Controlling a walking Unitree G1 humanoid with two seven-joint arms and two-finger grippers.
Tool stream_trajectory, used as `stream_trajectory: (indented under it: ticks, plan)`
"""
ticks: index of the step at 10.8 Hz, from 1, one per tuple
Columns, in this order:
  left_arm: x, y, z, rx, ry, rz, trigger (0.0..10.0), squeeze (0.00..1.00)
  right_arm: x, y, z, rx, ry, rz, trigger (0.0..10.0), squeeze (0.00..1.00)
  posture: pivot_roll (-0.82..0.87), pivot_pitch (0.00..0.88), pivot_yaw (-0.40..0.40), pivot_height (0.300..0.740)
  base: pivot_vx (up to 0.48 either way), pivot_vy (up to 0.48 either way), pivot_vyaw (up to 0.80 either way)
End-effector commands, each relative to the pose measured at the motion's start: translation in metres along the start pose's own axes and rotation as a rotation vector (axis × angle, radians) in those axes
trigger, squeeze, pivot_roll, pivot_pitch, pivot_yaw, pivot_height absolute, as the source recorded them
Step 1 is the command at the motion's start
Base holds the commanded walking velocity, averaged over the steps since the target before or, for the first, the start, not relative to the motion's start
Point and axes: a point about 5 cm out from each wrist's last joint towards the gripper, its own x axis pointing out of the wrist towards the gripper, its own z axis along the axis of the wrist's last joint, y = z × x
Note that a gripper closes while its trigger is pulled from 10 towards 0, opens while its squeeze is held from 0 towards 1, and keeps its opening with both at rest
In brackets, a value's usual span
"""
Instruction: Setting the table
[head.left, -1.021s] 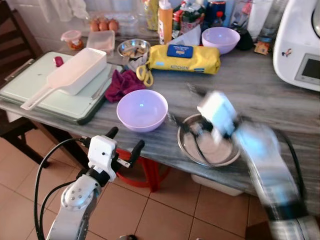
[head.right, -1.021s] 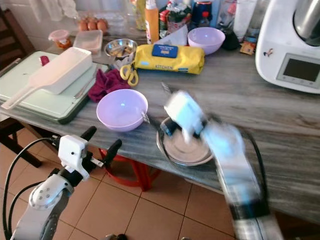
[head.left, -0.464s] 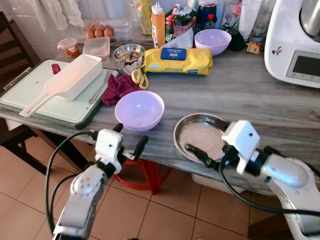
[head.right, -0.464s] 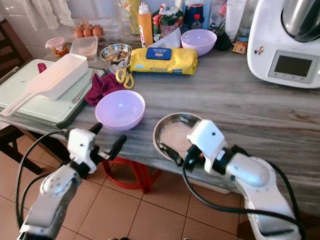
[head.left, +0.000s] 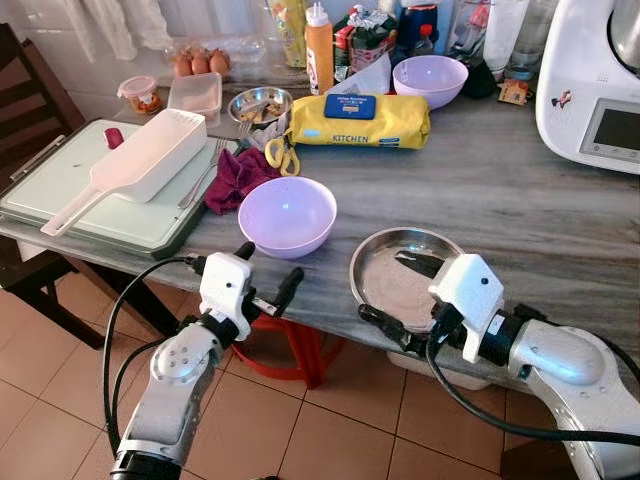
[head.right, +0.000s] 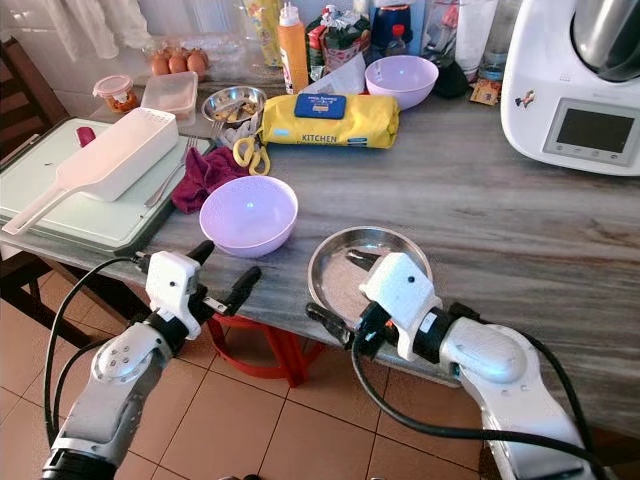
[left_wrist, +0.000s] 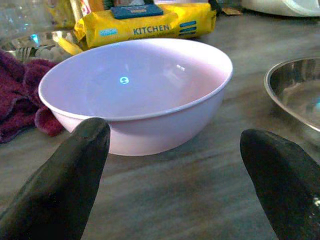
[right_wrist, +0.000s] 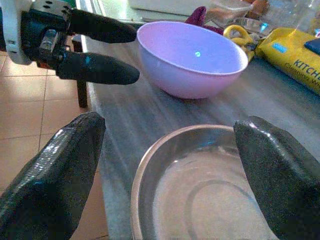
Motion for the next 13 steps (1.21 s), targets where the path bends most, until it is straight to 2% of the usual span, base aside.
stream_trajectory:
  ticks: [1,2,4,5,6,7,8,11,13]
  plan:
    - [-0.002,0.001,-0.003,0.01,0.01,-0.012,10.0,0.0,0.001,0.005,0.008,-0.026,-0.022,0.016,10.0,0.6,-0.22,0.144,0.129,0.74,0.0,0.0,0.0]
    - [-0.004,0.003,-0.003,0.013,0.009,0.001,10.0,0.0,0.001,0.004,0.008,-0.029,-0.025,0.004,10.0,0.6,-0.22,0.139,0.126,0.74,0.0,0.0,0.0]
    - [-0.017,0.018,-0.002,0.044,0.008,0.08,10.0,0.0,0.001,-0.005,0.005,-0.051,-0.006,-0.073,10.0,0.6,-0.22,0.133,0.121,0.74,0.0,0.0,0.0]
    - [-0.028,0.022,-0.004,0.052,0.019,0.116,10.0,0.0,0.0,-0.018,-0.005,-0.053,0.051,-0.188,10.0,0.59,-0.21,0.131,0.117,0.74,0.0,0.0,0.0]
    - [-0.033,0.021,-0.007,0.051,0.025,0.126,10.0,0.0,-0.001,-0.023,-0.008,-0.043,0.071,-0.228,10.0,0.58,-0.21,0.131,0.116,0.74,0.0,0.0,0.0]
    - [-0.037,0.018,-0.008,0.046,0.026,0.136,10.0,0.0,0.0,-0.028,-0.014,-0.031,0.111,-0.267,10.0,0.49,-0.21,0.129,0.114,0.74,0.0,0.0,0.0]
    - [-0.04,0.012,-0.008,0.03,0.028,0.13,10.0,0.0,0.001,-0.03,-0.021,-0.024,0.145,-0.285,10.0,0.33,-0.2,0.129,0.112,0.74,0.0,0.0,0.0]
    - [-0.052,0.004,-0.014,0.012,0.058,0.095,10.0,0.0,0.011,-0.031,-0.03,0.012,0.171,-0.295,10.0,0.11,-0.19,0.134,0.108,0.74,0.0,0.0,0.0]
    - [-0.049,0.003,-0.01,0.009,0.051,0.102,10.0,0.0,0.012,-0.034,-0.033,0.057,0.186,-0.299,10.0,0.01,-0.18,0.133,0.1,0.74,0.0,0.0,0.0]
